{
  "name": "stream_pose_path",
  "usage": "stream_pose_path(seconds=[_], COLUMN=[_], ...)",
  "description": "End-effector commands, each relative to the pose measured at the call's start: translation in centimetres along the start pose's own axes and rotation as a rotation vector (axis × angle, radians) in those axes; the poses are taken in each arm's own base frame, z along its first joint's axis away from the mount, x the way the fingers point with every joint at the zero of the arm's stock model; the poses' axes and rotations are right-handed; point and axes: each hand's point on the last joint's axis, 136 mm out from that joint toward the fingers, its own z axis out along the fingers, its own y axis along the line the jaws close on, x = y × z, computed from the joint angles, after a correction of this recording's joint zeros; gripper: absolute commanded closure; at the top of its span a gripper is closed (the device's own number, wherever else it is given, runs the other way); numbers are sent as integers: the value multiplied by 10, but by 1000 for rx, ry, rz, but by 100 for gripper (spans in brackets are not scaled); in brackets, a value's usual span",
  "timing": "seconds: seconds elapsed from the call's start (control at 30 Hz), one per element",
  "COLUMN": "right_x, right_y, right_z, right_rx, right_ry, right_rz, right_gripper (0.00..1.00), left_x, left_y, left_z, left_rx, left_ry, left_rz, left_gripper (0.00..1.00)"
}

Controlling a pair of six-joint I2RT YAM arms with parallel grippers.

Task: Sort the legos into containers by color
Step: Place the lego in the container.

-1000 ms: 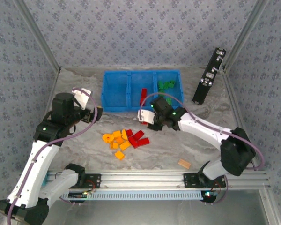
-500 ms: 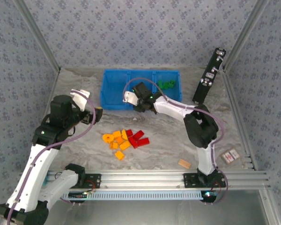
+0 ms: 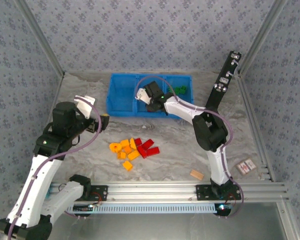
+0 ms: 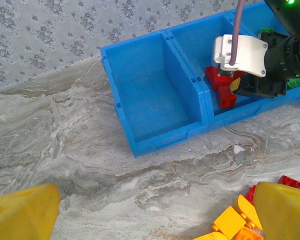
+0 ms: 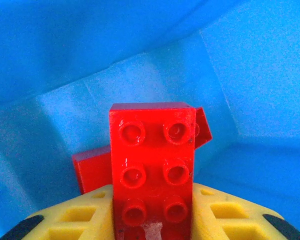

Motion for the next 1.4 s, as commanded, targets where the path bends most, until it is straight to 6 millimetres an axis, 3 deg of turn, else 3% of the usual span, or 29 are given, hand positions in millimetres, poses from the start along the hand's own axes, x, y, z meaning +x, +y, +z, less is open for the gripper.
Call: stream_pose_path(seconds=[0.0, 0.07, 0.27, 0.47, 0.6, 0.9, 1.23, 1.27, 1.33, 1.37], right_x=[3, 5, 11, 22, 44, 83, 48, 43, 32, 27], right_y=[3, 3, 7, 14, 30, 44, 48, 47, 46, 45], right_z=[9, 11, 15, 17, 14, -17, -74, -81, -96, -102], right_rx=[-4, -7, -24, -29, -51, -57, -28, -22, -12, -7], right_ry=[29, 34, 41, 70, 125, 189, 67, 51, 15, -1], right_rz=[-24, -24, -25, -48, -71, -82, -169, -169, -167, -162], right_gripper=[63, 60, 37, 34, 32, 31, 24, 22, 1, 1], left_x=[-4, -4, 0, 4, 1, -1, -5, -5, -5, -6], left_y=[-2, -1, -1, -4, -6, -12, -15, -15, -14, -13], left_z=[0, 0, 2, 5, 3, 13, 23, 24, 25, 25], left_rx=[15, 14, 13, 27, 40, 78, 100, 99, 96, 93], left_ry=[-13, -12, -3, 10, 0, 11, 21, 19, 18, 15], left_rz=[-15, -15, -26, -36, -37, -58, -85, -86, -85, -85], left_gripper=[1, 1, 1, 1, 1, 1, 1, 1, 1, 1])
